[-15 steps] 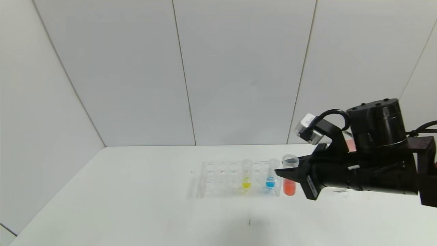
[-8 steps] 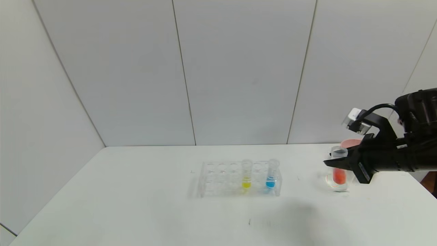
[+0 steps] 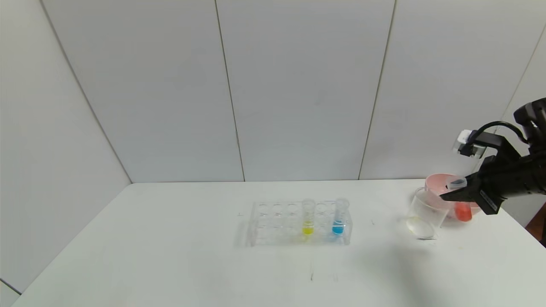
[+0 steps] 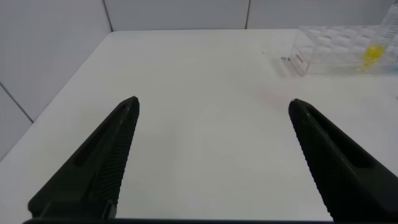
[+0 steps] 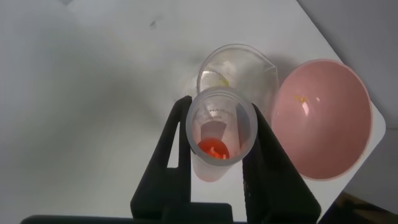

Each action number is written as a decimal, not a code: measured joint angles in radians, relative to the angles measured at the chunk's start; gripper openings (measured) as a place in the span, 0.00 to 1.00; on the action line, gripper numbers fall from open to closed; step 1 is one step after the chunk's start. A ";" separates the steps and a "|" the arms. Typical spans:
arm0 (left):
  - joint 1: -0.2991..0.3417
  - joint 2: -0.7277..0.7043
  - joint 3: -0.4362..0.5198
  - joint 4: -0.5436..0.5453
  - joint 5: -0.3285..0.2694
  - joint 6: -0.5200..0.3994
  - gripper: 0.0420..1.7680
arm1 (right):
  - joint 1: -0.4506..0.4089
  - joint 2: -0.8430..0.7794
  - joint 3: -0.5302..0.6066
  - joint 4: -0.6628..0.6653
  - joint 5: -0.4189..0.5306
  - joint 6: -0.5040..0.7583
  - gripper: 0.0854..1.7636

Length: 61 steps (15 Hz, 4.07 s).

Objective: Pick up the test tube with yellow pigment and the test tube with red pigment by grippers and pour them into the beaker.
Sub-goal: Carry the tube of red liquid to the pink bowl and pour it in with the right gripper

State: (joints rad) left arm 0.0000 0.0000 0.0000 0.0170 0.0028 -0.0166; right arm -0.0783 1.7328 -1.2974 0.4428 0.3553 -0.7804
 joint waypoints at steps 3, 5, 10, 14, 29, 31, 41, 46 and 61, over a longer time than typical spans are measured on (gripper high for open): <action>0.000 0.000 0.000 0.000 0.000 0.000 0.97 | -0.044 0.037 -0.094 0.065 0.000 -0.146 0.26; 0.000 0.000 0.000 0.000 0.000 0.000 0.97 | -0.075 0.066 -0.124 0.070 0.001 -0.259 0.26; 0.000 0.000 0.000 0.000 0.000 0.000 0.97 | -0.122 0.152 -0.215 0.142 0.027 -0.407 0.26; 0.000 0.000 0.000 0.000 0.000 0.000 0.97 | -0.104 0.191 -0.325 0.293 -0.024 -0.447 0.26; 0.000 0.000 0.000 0.000 0.000 0.000 0.97 | 0.026 0.344 -0.702 0.640 -0.322 -0.518 0.26; 0.000 0.000 0.000 0.000 0.000 0.000 0.97 | 0.033 0.349 -0.703 0.636 -0.367 -0.539 0.26; 0.000 0.000 0.000 0.000 0.000 0.000 0.97 | 0.039 0.368 -0.703 0.620 -0.460 -0.604 0.26; 0.000 0.000 0.000 0.000 0.000 0.000 0.97 | 0.052 0.379 -0.703 0.577 -0.533 -0.640 0.26; 0.000 0.000 0.000 0.000 0.000 0.000 0.97 | 0.119 0.428 -0.703 0.536 -0.710 -0.672 0.26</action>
State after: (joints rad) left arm 0.0000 0.0000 0.0000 0.0170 0.0028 -0.0166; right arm 0.0404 2.1611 -2.0002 0.9787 -0.3545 -1.4521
